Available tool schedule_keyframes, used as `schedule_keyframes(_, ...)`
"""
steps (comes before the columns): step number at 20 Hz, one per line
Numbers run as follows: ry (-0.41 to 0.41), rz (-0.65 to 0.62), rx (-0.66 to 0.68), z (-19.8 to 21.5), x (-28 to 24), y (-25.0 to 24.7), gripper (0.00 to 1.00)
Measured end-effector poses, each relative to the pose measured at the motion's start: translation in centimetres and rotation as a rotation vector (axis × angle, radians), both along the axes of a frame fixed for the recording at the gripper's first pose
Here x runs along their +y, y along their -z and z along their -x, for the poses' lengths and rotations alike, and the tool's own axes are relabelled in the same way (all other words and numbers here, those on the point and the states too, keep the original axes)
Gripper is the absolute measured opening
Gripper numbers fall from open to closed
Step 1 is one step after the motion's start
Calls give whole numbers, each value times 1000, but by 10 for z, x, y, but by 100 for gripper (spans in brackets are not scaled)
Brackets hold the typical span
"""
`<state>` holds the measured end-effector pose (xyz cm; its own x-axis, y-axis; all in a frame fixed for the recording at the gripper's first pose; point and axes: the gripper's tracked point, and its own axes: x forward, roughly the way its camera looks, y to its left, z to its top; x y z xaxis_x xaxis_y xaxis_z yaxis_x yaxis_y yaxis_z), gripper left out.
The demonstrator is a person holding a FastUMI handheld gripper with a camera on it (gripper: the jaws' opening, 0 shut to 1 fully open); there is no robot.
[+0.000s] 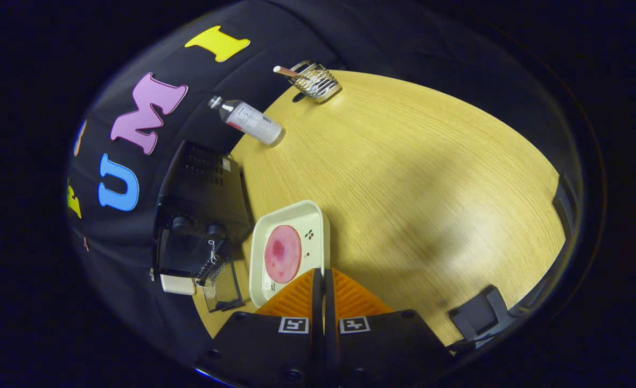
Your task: Open the toaster oven, put the food inside, and close the toaster oven door.
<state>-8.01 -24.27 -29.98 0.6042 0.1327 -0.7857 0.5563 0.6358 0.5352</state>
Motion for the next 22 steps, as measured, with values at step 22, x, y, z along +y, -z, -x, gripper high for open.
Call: schedule_keyframes(22,117,-108,-186,-19,181,-65,6)
